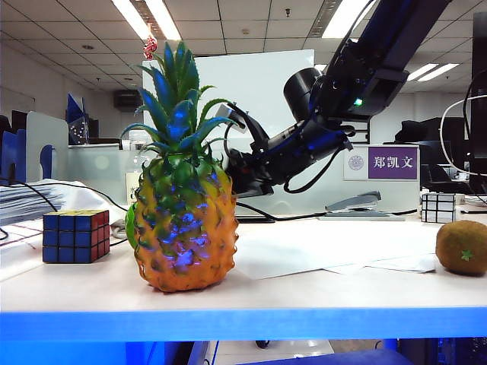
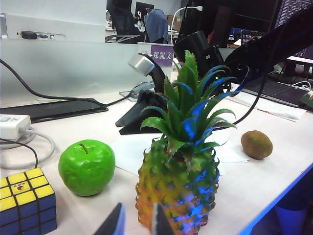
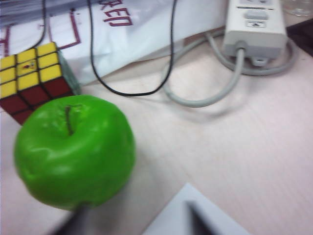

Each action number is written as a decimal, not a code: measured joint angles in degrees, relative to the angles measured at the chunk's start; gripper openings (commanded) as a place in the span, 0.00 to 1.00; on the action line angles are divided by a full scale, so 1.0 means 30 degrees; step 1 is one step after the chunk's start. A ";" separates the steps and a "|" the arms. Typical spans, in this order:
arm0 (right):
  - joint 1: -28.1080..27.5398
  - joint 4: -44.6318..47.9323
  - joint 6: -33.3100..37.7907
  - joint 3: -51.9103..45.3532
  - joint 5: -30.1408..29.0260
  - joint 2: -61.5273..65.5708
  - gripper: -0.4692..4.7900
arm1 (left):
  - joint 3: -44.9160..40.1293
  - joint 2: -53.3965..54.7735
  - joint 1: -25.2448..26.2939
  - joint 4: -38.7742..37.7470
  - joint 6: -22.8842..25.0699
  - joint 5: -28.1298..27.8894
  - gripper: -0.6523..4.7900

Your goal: Arrange all the fruits from large to small from left to right in a row.

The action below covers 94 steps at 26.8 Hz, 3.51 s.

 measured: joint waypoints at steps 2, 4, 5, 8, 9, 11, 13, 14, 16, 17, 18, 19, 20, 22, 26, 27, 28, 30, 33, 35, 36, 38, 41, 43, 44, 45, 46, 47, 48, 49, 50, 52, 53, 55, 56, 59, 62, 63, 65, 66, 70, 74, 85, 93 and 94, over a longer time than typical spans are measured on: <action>0.0000 -0.0029 0.0175 0.0000 -0.0495 0.0000 1.00 | 0.0000 0.0000 0.0000 0.0000 0.0000 -0.0007 0.28; -0.0007 -0.0095 0.0299 0.0000 -0.1319 0.0000 1.00 | 0.0000 0.0000 0.0000 0.0007 0.0000 -0.0007 0.28; 0.0000 -0.0087 0.0306 0.0007 -0.1508 0.0000 1.00 | 0.0000 0.0000 0.0000 0.0000 0.0007 -0.0007 0.28; 0.0015 -0.0204 0.0685 0.0087 -0.2521 0.0000 1.00 | 0.0000 0.0000 0.0000 0.0007 0.0131 -0.0007 0.28; 0.0022 -0.0656 0.0758 0.0379 -0.2681 0.0022 1.00 | 0.0000 0.0000 0.0000 0.0000 0.0146 -0.0007 0.28; 0.0029 -0.1552 0.0823 0.1362 -0.3133 0.0080 1.00 | 0.0000 0.0000 0.0000 0.0000 0.0160 -0.0007 0.28; 0.0036 -0.2477 0.0831 0.2565 -0.3541 0.0080 1.00 | 0.0000 0.0000 0.0000 0.0000 0.0160 -0.0007 0.28; 0.0044 -0.2965 0.0823 0.3235 -0.3643 0.0175 1.00 | 0.0000 0.0000 0.0000 0.0007 0.0160 -0.0007 0.28; 0.0036 -0.3665 0.0801 0.4175 -0.3912 0.0612 1.00 | 0.0000 0.0000 0.0000 0.0000 0.0168 -0.0007 0.28; 0.0066 -0.3949 0.0801 0.4371 -0.3993 0.0787 1.00 | 0.0000 0.0000 0.0000 0.0000 0.0175 -0.0007 0.28; 0.0146 -0.4379 0.0597 0.4583 -0.3993 0.1071 1.00 | 0.0000 0.0000 0.0000 -0.0007 0.0197 0.0000 0.28; 0.0226 -0.4626 0.0459 0.4634 -0.3891 0.1188 1.00 | 0.0000 0.0000 0.0000 0.0000 0.0211 0.0000 0.28; 0.0379 -0.4852 0.0364 0.4656 -0.3723 0.1282 1.00 | 0.0000 0.0000 0.0000 0.0000 0.0211 0.0000 0.28; 0.0532 -0.4874 0.0007 0.4670 -0.3031 0.1421 1.00 | 0.0000 0.0000 0.0000 0.0000 0.0211 0.0000 0.28; 0.0452 -0.4736 -0.0306 0.4728 -0.1945 0.1413 1.00 | 0.0000 0.0000 0.0000 -0.0015 0.0226 -0.0007 0.28; 0.0408 -0.4728 -0.0313 0.4728 -0.1872 0.1370 1.00 | 0.0000 0.0000 0.0000 -0.0058 0.0240 -0.0007 0.28; 0.0357 -0.4736 -0.0313 0.4728 -0.1727 0.1239 1.00 | 0.0000 0.0000 0.0000 -0.0248 0.0379 -0.0182 0.28; 0.0321 -0.4634 -0.0306 0.4728 -0.0925 0.0692 1.00 | 0.0000 0.0000 0.0000 -0.0707 0.0525 -0.0947 0.29; -0.0058 -0.4299 -0.0291 0.4728 0.0554 -0.0393 1.00 | 0.0000 0.0000 0.0000 -0.0590 0.0415 -0.1574 0.28; -0.0699 -0.4095 0.0036 0.4736 0.0823 -0.1246 1.00 | 0.0007 0.0000 0.0000 0.0452 -0.0889 -0.2018 0.28; -0.1173 -0.4102 0.0743 0.4736 0.0714 -0.1880 1.00 | 0.0000 0.0000 0.0000 0.1158 -0.2127 -0.2820 0.28; -0.1887 -0.4284 0.1829 0.4736 -0.0459 -0.2994 1.00 | 0.0044 0.0000 0.0000 0.2259 -0.3089 -0.3774 0.28; -0.2164 -0.5246 0.2346 0.4736 -0.1967 -0.4568 0.54 | 0.0889 0.0408 0.0000 0.2630 -0.3162 -0.4197 0.27; -0.2288 -0.6470 0.2353 0.4736 -0.2433 -0.5836 0.17 | 0.1931 0.2361 0.0000 0.2900 -0.2973 -0.4211 0.27; -0.2295 -0.7242 0.2237 0.4743 -0.2514 -0.6564 0.08 | 0.2900 0.4269 0.0000 0.2980 -0.2463 -0.4167 0.27; -0.2295 -0.7657 0.2106 0.4743 -0.2521 -0.6885 0.08 | 0.3483 0.5275 0.0000 0.3038 -0.2135 -0.4022 0.28; -0.2324 -0.8721 0.1545 0.4736 -0.2514 -0.7606 0.08 | 0.5049 0.7723 0.0000 0.3402 -0.1260 -0.3599 0.28; -0.2324 -0.9318 0.1362 0.4736 -0.2506 -0.8036 0.08 | 0.6003 0.9151 0.0000 0.3599 -0.0670 -0.3322 0.28; -0.2310 -1.0382 0.0933 0.4743 -0.2514 -0.8765 0.08 | 0.7373 1.1242 0.0000 0.3891 0.0255 -0.2769 0.29; -0.2295 -1.0928 0.0772 0.4743 -0.2499 -0.9129 0.07 | 0.8160 1.2662 0.0007 0.3832 0.0787 -0.2331 0.29; -0.2295 -1.2276 0.0313 0.4736 -0.2463 -0.9755 0.07 | 0.9799 1.5351 -0.0007 0.3738 0.1610 -0.1275 0.34; -0.2251 -1.4885 -0.0852 0.4721 -0.2171 -1.1038 0.07 | 1.1846 1.8979 0.0007 0.3242 0.2382 -0.0459 0.59; -0.2251 -1.5992 -0.1421 0.4692 -0.1836 -1.1788 0.07 | 1.2823 2.0458 0.0007 0.2543 0.2732 -0.0175 0.67; -0.2244 -1.7172 -0.2004 0.4692 -0.1362 -1.3151 0.07 | 1.4586 2.2658 0.0007 0.1224 0.3366 0.0299 0.71; -0.2244 -1.7588 -0.2047 0.4685 -0.1122 -1.3872 0.07 | 1.5453 2.3671 0.0000 0.0342 0.3752 0.0831 0.74; -0.2229 -1.8680 -0.2120 0.4736 -0.1086 -1.5584 0.07 | 1.7464 2.5930 -0.0612 -0.3330 0.7460 0.1770 0.95; -0.2229 -2.0269 -0.2120 0.4728 -0.1020 -1.6196 0.07 | 1.7653 2.6345 -0.1297 -0.4612 1.2080 0.0605 0.98; -0.2229 -2.0975 -0.2120 0.4721 -0.1013 -1.6349 0.07 | 1.7653 2.6542 -0.1464 -0.4954 1.3602 -0.0321 1.00; -0.2215 -2.2185 -0.2127 0.4714 -0.1049 -1.6735 0.07 | 1.7646 2.7052 -0.1916 -0.5304 1.5730 -0.2404 1.00; -0.2200 -2.2556 -0.2120 0.4707 -0.1086 -1.6917 0.07 | 1.7653 2.7277 -0.2025 -0.5304 1.6334 -0.3126 1.00; -0.2208 -2.3074 -0.2127 0.4685 -0.1100 -1.7915 0.07 | 1.7646 2.8902 -0.2725 -0.4983 1.7405 -0.3504 1.00; -0.2215 -2.3139 -0.2106 0.4692 -0.1093 -1.8972 0.07 | 1.7653 3.0337 -0.3359 -0.3701 1.7806 -0.2565 1.00; -0.2215 -2.3190 -0.2055 0.4685 -0.1071 -1.9074 0.07 | 1.7653 3.2203 -0.3840 -0.0605 1.7813 -0.2688 1.00; -0.2215 -2.2972 -0.1741 0.4685 -0.0692 -1.8819 0.07 | 1.7653 3.4133 -0.4299 0.1763 1.7427 -0.3016 1.00; -0.2215 -2.2972 -0.1741 0.4685 -0.0641 -1.8819 0.07 | 1.7653 3.4221 -0.4320 0.1989 1.7362 -0.3009 1.00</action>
